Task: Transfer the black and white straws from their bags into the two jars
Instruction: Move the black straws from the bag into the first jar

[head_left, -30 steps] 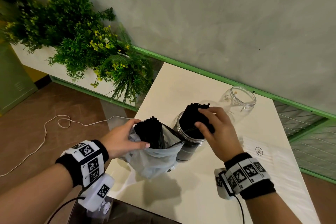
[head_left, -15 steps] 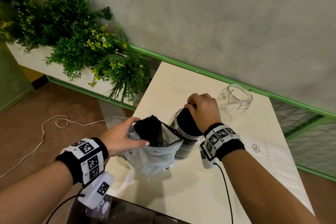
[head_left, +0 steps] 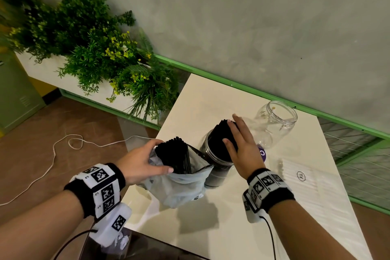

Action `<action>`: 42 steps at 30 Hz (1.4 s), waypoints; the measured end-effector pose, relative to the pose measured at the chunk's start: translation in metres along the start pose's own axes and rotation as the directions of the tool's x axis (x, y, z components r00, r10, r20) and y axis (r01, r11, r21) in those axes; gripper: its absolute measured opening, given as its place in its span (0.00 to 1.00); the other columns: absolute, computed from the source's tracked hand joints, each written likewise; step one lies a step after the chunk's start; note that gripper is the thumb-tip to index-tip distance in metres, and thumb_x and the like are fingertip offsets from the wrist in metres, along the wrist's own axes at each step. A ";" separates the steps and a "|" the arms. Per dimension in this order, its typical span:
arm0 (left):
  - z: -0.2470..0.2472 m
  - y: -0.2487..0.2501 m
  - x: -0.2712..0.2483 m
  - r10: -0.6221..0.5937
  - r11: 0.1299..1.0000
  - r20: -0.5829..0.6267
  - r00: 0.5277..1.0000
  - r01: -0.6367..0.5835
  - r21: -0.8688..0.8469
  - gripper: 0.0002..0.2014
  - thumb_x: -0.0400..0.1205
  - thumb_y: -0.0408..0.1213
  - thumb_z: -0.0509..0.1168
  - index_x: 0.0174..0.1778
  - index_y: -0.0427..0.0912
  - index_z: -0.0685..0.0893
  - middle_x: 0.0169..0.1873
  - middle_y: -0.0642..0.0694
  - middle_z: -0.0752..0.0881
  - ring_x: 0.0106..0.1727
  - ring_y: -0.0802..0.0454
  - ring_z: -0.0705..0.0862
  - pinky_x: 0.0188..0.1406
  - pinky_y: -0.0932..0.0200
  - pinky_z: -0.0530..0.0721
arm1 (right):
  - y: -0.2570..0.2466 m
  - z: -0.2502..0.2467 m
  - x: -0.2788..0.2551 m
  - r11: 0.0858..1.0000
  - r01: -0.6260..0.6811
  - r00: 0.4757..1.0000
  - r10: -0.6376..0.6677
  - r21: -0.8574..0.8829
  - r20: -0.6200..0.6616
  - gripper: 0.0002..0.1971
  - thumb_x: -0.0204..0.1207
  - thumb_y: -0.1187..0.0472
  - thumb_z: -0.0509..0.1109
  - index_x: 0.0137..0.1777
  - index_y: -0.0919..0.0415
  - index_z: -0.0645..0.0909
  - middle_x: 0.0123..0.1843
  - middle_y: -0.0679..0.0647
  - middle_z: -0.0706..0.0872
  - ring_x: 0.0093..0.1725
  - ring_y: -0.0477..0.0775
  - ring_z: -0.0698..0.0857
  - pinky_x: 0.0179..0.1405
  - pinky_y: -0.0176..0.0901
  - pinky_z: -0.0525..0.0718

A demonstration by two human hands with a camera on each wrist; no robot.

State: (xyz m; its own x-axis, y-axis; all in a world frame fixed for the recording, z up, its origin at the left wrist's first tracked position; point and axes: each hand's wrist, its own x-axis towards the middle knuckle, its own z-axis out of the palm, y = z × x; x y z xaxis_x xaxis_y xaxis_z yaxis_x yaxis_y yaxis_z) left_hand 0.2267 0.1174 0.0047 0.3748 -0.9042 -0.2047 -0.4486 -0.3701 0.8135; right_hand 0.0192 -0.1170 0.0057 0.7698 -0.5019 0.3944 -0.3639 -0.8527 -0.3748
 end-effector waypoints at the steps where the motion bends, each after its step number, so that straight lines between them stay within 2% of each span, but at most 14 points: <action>1: 0.000 0.000 0.001 -0.001 1.000 0.000 1.000 0.001 0.005 0.60 0.49 0.82 0.65 0.74 0.52 0.65 0.66 0.49 0.82 0.66 0.57 0.80 0.63 0.54 0.81 | -0.002 0.002 0.006 0.999 -0.007 1.000 0.008 -0.050 0.012 0.30 0.84 0.44 0.55 0.81 0.58 0.62 0.84 0.52 0.58 0.84 0.52 0.54 0.82 0.47 0.54; 4: 0.001 0.002 0.003 0.001 1.000 0.002 1.000 -0.001 0.014 0.60 0.48 0.83 0.64 0.74 0.52 0.65 0.66 0.49 0.82 0.65 0.57 0.80 0.62 0.55 0.81 | -0.008 0.006 0.023 0.960 0.029 0.987 0.017 -0.279 0.160 0.36 0.80 0.33 0.44 0.83 0.55 0.58 0.85 0.51 0.59 0.85 0.54 0.50 0.83 0.53 0.48; 8: 0.000 0.001 0.003 0.000 1.000 0.002 1.000 0.000 0.010 0.61 0.47 0.83 0.63 0.74 0.51 0.65 0.66 0.48 0.82 0.64 0.57 0.81 0.61 0.57 0.81 | -0.010 0.000 0.042 0.933 0.062 0.987 -0.005 -0.354 0.162 0.34 0.78 0.32 0.41 0.81 0.44 0.60 0.84 0.48 0.61 0.84 0.56 0.53 0.82 0.58 0.49; 11: 0.001 0.001 0.003 -0.002 1.000 -0.002 1.000 0.002 -0.025 0.61 0.47 0.82 0.65 0.73 0.51 0.66 0.65 0.49 0.83 0.63 0.58 0.82 0.60 0.58 0.82 | -0.009 0.002 0.050 0.935 0.012 0.958 0.091 -0.355 0.272 0.30 0.79 0.32 0.47 0.75 0.43 0.69 0.76 0.48 0.72 0.78 0.57 0.66 0.76 0.58 0.64; 13: 0.001 0.001 0.003 0.000 1.000 -0.002 1.000 0.000 -0.024 0.61 0.47 0.82 0.65 0.73 0.51 0.66 0.65 0.50 0.83 0.64 0.59 0.81 0.60 0.59 0.81 | -0.009 0.006 0.053 0.953 -0.008 0.974 0.076 -0.304 0.213 0.20 0.82 0.41 0.56 0.62 0.51 0.81 0.60 0.51 0.82 0.63 0.59 0.77 0.60 0.54 0.78; 15: 0.001 0.000 0.004 0.000 1.000 0.000 1.000 0.000 -0.006 0.60 0.48 0.82 0.65 0.74 0.52 0.65 0.65 0.50 0.82 0.65 0.58 0.80 0.61 0.57 0.81 | -0.011 0.009 0.056 0.968 0.010 0.996 0.012 -0.250 0.085 0.17 0.82 0.47 0.59 0.51 0.58 0.84 0.49 0.53 0.83 0.52 0.60 0.79 0.47 0.55 0.81; 18: 0.000 -0.001 0.005 -0.004 1.000 0.005 1.000 0.004 0.001 0.58 0.50 0.82 0.65 0.73 0.52 0.65 0.65 0.49 0.82 0.66 0.58 0.80 0.63 0.53 0.81 | -0.016 0.007 0.061 0.965 0.046 0.996 -0.063 -0.257 -0.058 0.16 0.81 0.52 0.58 0.46 0.61 0.83 0.44 0.55 0.83 0.46 0.62 0.79 0.43 0.53 0.79; 23: 0.000 0.001 0.007 -0.001 1.000 0.004 1.000 0.001 0.007 0.59 0.48 0.82 0.64 0.73 0.53 0.66 0.66 0.48 0.82 0.66 0.58 0.80 0.63 0.52 0.81 | -0.011 0.005 0.066 0.920 -0.023 0.975 0.108 -0.392 0.196 0.12 0.83 0.53 0.59 0.56 0.56 0.82 0.53 0.52 0.83 0.56 0.60 0.77 0.53 0.52 0.73; 27: -0.001 0.002 0.008 0.002 1.000 0.012 1.000 -0.002 -0.007 0.58 0.49 0.82 0.65 0.73 0.53 0.66 0.65 0.50 0.82 0.63 0.59 0.81 0.61 0.55 0.82 | 0.008 -0.008 0.064 0.984 -0.154 0.988 0.156 -0.092 0.019 0.12 0.81 0.61 0.62 0.62 0.56 0.81 0.56 0.55 0.83 0.54 0.60 0.81 0.54 0.51 0.80; 29: -0.002 0.000 0.008 0.006 1.000 0.007 1.000 -0.006 -0.003 0.58 0.50 0.82 0.65 0.73 0.52 0.66 0.65 0.51 0.82 0.63 0.59 0.81 0.62 0.54 0.81 | 0.016 -0.013 0.061 0.978 -0.204 0.976 0.201 0.032 0.083 0.14 0.82 0.62 0.62 0.64 0.54 0.81 0.57 0.54 0.83 0.55 0.56 0.81 0.55 0.43 0.77; 31: -0.002 -0.001 0.009 0.008 1.000 -0.003 1.000 -0.008 0.005 0.58 0.50 0.82 0.64 0.73 0.52 0.66 0.64 0.52 0.83 0.63 0.58 0.81 0.63 0.52 0.81 | 0.020 -0.014 0.060 0.971 -0.235 0.960 0.226 0.035 0.168 0.13 0.84 0.61 0.60 0.61 0.53 0.83 0.57 0.54 0.84 0.56 0.55 0.81 0.54 0.39 0.73; 35: -0.002 0.001 0.010 0.013 1.000 0.001 1.000 -0.013 0.014 0.58 0.49 0.83 0.64 0.73 0.52 0.66 0.64 0.52 0.83 0.64 0.58 0.80 0.64 0.51 0.80 | 0.018 -0.016 0.057 0.952 -0.270 0.959 0.251 0.144 0.134 0.15 0.85 0.55 0.59 0.67 0.54 0.80 0.65 0.53 0.81 0.62 0.54 0.80 0.62 0.39 0.73; 39: -0.004 0.001 0.010 0.015 1.000 0.001 1.000 -0.015 -0.005 0.58 0.50 0.82 0.64 0.72 0.52 0.66 0.63 0.52 0.83 0.64 0.58 0.81 0.63 0.52 0.81 | 0.006 -0.026 0.028 0.973 -0.147 0.985 0.161 0.177 -0.064 0.24 0.83 0.43 0.55 0.73 0.52 0.75 0.72 0.52 0.75 0.72 0.51 0.71 0.73 0.43 0.66; 42: -0.004 -0.002 0.010 0.015 1.000 -0.008 1.000 -0.015 -0.015 0.56 0.50 0.82 0.65 0.71 0.53 0.67 0.62 0.52 0.84 0.62 0.60 0.82 0.61 0.54 0.82 | -0.002 -0.026 0.000 1.000 0.003 0.998 -0.004 -0.013 -0.057 0.25 0.79 0.41 0.58 0.72 0.51 0.75 0.74 0.51 0.73 0.74 0.54 0.69 0.73 0.48 0.65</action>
State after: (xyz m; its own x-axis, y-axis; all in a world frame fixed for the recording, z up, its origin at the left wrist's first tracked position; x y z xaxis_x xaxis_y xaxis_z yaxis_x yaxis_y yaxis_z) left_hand 0.2344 0.1097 0.0033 0.3741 -0.9080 -0.1885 -0.4418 -0.3532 0.8247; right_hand 0.0069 -0.1187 0.0282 0.7399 -0.5060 0.4433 -0.3685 -0.8561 -0.3622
